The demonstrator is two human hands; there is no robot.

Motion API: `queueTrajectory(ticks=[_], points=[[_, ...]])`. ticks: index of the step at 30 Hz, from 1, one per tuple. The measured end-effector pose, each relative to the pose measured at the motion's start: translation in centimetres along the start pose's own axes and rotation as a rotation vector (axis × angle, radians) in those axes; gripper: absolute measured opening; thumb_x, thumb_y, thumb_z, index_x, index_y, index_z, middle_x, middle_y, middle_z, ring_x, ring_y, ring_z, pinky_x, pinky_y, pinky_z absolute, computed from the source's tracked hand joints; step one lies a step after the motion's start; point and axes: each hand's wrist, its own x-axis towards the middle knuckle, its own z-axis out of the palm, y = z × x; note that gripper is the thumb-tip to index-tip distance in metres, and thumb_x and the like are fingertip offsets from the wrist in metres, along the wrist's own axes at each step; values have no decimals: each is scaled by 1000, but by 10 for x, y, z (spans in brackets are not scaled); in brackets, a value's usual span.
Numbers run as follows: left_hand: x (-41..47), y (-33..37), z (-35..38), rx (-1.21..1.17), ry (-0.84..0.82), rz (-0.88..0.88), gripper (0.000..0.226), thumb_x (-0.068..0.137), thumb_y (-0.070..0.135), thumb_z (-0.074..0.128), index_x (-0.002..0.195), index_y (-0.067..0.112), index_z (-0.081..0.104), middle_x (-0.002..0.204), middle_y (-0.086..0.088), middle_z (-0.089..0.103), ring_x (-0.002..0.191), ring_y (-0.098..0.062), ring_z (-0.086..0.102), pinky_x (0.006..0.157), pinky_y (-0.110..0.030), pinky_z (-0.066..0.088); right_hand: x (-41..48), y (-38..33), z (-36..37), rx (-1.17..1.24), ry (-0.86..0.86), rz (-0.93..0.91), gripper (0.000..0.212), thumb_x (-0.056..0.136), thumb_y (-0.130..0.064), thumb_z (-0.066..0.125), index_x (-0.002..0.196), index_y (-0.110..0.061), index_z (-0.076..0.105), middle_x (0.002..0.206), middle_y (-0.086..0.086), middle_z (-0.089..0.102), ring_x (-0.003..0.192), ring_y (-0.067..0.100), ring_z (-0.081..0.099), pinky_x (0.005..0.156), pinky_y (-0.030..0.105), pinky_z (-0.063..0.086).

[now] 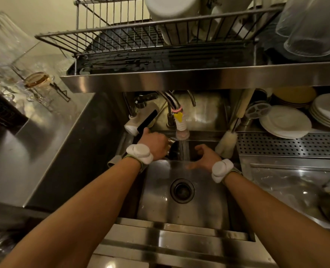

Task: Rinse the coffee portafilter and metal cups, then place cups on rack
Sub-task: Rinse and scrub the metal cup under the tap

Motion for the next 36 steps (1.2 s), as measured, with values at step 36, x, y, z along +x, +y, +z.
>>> queueTrajectory(ticks=[36], points=[[-4,34,42,-1606,-148,-541,22,91,7,47,73,7,61,73,-9,55,62,-11,60,61,-24,43,-8,5,18,185,8,-3,110,47,-40,89,137,-20,29,126,-2,55,112,17,53,88,25,42]])
